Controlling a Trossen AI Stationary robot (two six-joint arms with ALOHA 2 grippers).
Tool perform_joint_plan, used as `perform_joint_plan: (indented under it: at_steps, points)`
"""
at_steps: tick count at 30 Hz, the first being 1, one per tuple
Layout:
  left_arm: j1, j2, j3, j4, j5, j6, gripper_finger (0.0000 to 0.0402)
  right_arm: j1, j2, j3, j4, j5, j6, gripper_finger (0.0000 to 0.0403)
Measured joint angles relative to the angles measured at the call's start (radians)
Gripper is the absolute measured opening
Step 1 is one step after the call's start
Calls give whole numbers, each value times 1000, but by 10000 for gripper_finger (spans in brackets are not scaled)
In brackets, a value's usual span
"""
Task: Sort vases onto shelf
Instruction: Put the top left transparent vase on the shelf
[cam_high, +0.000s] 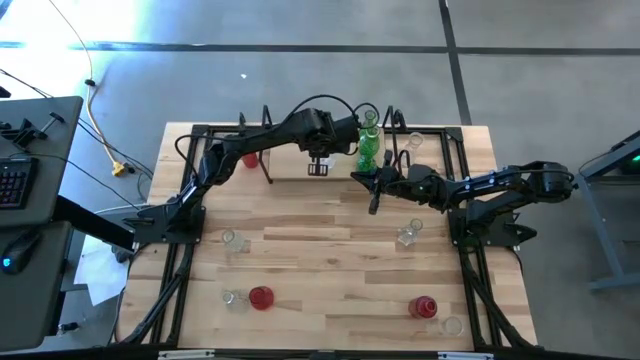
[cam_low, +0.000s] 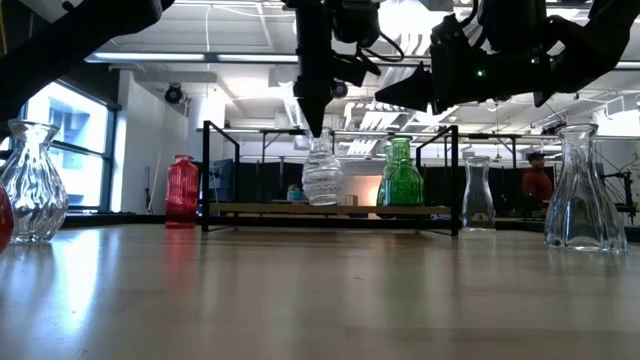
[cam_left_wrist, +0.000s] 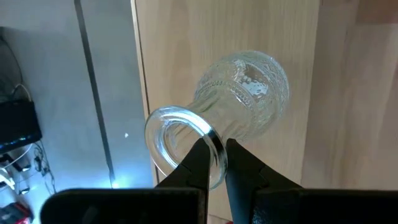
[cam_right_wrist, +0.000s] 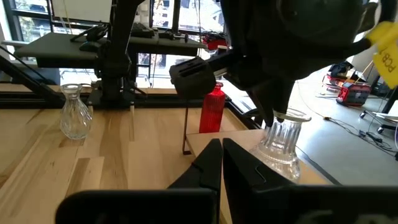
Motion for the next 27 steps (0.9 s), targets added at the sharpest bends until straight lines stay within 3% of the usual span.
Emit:
perform_joint_plan:
  at_steps: [9,27]
  points:
    - [-11,3,-1,14,3,16,87,0,0,0,0,0,0,0]
    - [-13,3,-2,19,-25,33,136,0,0,0,0,0,-1,0]
